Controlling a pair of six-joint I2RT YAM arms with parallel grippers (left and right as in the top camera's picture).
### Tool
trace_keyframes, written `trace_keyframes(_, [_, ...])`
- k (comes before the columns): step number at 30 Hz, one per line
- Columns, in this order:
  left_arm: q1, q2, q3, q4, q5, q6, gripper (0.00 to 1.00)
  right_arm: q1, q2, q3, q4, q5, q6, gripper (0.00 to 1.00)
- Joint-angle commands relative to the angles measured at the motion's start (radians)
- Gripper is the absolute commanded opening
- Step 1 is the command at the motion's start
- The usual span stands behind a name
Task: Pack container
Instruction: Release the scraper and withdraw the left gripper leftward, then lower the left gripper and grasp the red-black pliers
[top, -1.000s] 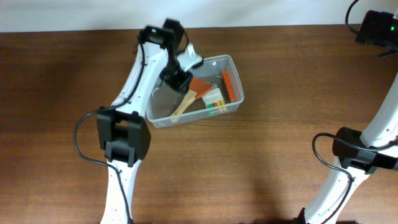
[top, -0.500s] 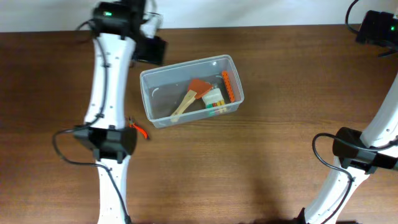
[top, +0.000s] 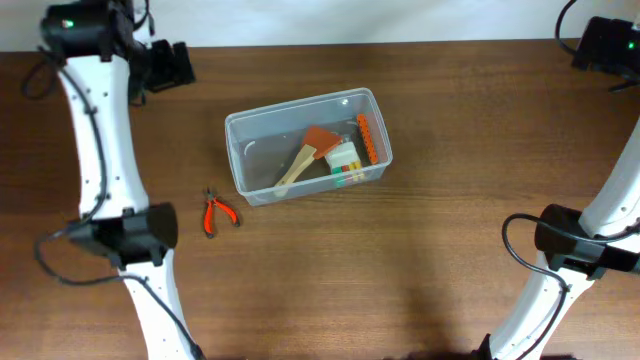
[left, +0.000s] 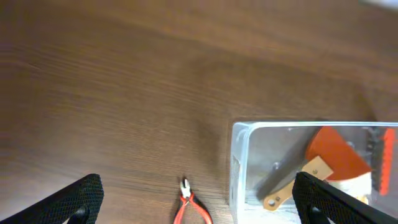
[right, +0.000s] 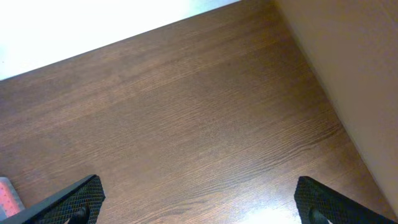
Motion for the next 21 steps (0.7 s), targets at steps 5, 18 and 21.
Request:
trace_keyframes(5, [-0.004,-0.425,-0.389,-0.003,-0.166,0.01,0.99,-0.001,-0.013,0.013,0.0,0.009,0.001,0.99])
trace_keyframes(18, [-0.004,-0.477,-1.241,0.441,-0.039,0.193,0.99,-0.001,-0.013,0.013,0.0,0.009,0.001,0.99])
trace_keyframes(21, [-0.004,-0.477,-1.346,0.479,-0.029,0.198,0.99,-0.001,-0.013,0.013,0.0,0.009,0.001,0.99])
